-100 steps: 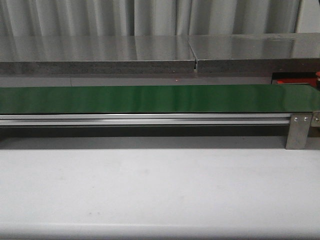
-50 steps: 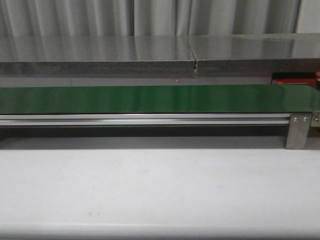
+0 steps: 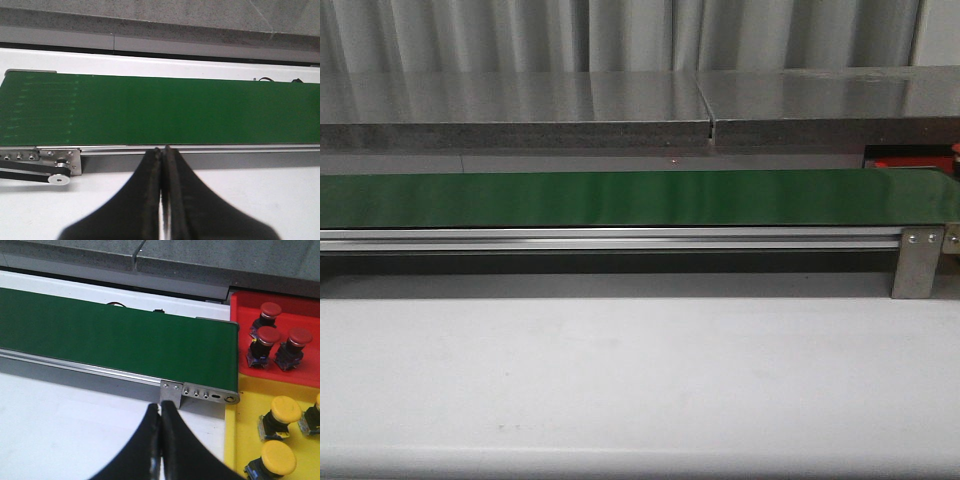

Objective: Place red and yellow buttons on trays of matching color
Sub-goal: 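Return the right gripper to its pose beside the belt end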

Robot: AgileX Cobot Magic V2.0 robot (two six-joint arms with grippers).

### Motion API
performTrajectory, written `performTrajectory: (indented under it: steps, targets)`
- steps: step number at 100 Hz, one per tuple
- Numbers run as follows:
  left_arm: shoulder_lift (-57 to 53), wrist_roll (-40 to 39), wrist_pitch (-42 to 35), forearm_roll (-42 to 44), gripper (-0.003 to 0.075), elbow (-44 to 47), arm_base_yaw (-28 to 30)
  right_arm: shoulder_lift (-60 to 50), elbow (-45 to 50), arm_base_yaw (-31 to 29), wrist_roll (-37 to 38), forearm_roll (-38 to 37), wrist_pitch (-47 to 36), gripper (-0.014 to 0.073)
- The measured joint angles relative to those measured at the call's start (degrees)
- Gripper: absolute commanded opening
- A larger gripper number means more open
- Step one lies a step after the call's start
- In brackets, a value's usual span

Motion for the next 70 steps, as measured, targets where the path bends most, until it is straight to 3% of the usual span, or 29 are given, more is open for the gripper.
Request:
performTrajectory:
  steps: [51, 63, 70]
  targets:
    - [0.93, 0.00, 0.00, 0.00, -0.0004, 0.00, 0.00, 0.00, 0.00, 0.00, 0.00, 0.00, 1.54, -0.0117]
    - [1.99, 0.00, -0.04, 0.00, 0.0122, 0.00, 0.00, 0.00, 0.00, 0.00, 0.00, 0.00, 1.67, -0.0117]
    - [2.38, 0.00, -0.04, 0.00, 0.0269, 0.00, 0.00, 0.00, 0.00, 0.00, 0.00, 0.00, 1.67, -0.0117]
